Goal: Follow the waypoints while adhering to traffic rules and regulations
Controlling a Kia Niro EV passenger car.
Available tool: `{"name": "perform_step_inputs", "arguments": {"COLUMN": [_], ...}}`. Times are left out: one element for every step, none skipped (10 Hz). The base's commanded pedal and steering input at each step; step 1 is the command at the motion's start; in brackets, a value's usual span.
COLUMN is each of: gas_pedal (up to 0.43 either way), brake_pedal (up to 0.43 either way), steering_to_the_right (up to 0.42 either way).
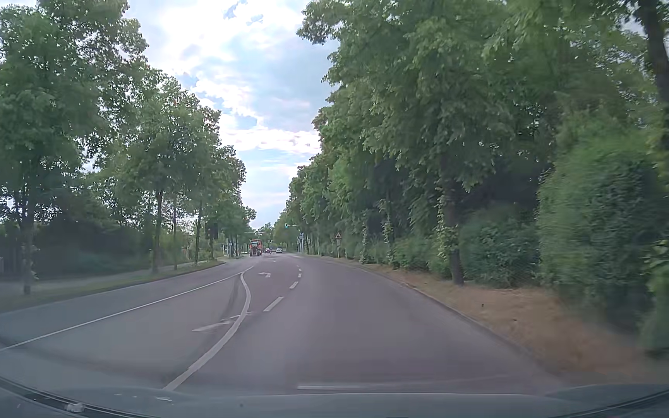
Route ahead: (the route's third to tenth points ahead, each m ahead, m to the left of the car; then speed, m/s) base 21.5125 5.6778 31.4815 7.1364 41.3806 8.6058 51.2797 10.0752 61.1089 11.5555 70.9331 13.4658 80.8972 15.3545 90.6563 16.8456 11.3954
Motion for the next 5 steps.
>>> {"name": "perform_step_inputs", "arguments": {"gas_pedal": [0.169, 0.169, 0.169, 0.169, 0.169], "brake_pedal": [0.018, 0.012, 0.018, 0.018, 0.012], "steering_to_the_right": [-0.022, -0.022, -0.022, -0.022, -0.022]}}
